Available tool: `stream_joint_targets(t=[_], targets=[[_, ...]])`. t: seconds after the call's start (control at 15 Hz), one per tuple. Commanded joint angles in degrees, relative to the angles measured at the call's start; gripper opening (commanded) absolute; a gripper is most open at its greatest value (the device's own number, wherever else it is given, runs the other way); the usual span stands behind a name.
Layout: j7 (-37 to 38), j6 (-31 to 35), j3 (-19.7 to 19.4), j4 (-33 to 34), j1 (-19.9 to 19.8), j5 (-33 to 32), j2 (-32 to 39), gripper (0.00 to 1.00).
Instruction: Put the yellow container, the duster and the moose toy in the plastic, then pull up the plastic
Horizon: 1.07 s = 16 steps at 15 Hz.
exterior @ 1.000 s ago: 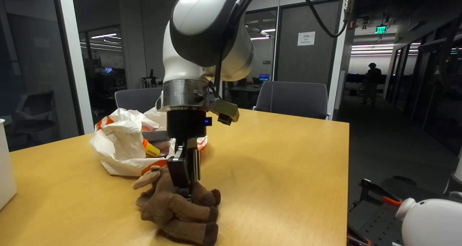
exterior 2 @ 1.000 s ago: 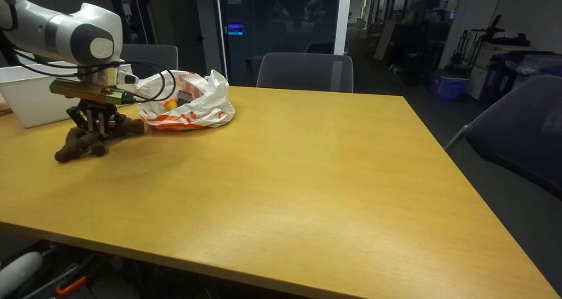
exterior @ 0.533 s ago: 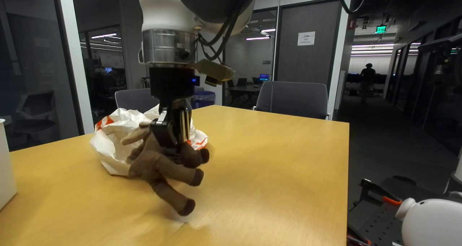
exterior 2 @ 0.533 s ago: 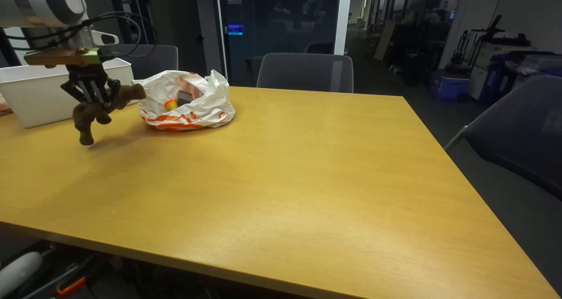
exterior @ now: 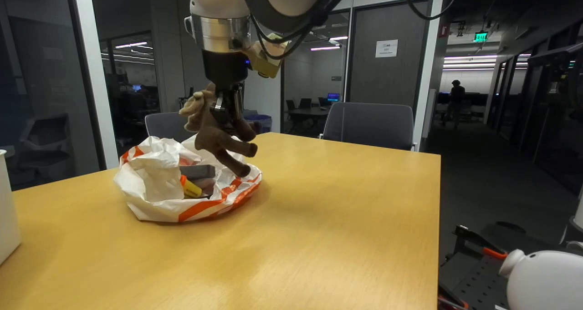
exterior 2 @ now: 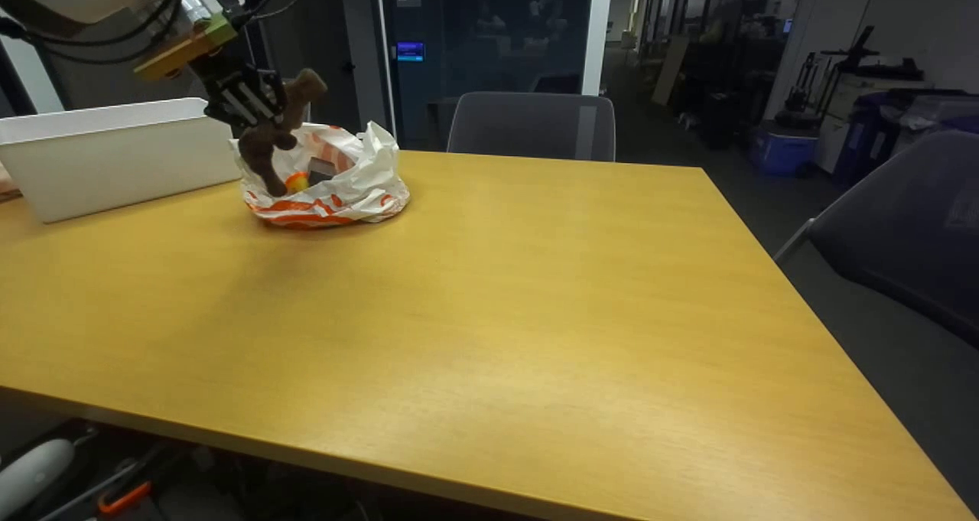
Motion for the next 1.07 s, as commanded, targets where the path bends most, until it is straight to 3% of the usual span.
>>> stream_joint_targets(t=[0.0, 0.13, 0.47, 0.87, 1.0], targets=[[7.32, 0.41, -2.29, 5.93, -0.53, -11.61, 3.17, 0.11], [10.39, 1.04, -2.69, 8.06, -0.92, -13.79, 4.91, 0.11], [10.37, 8.88, -2.75, 9.31, -2.94, -8.49, 8.33, 0.11], [2.45, 17.08, -3.18, 8.53, -5.1, 4.54, 14.52, 0.11], [-0.88, 17.15, -3.47, 9.38, -4.76, 8.59, 17.11, 0.11]])
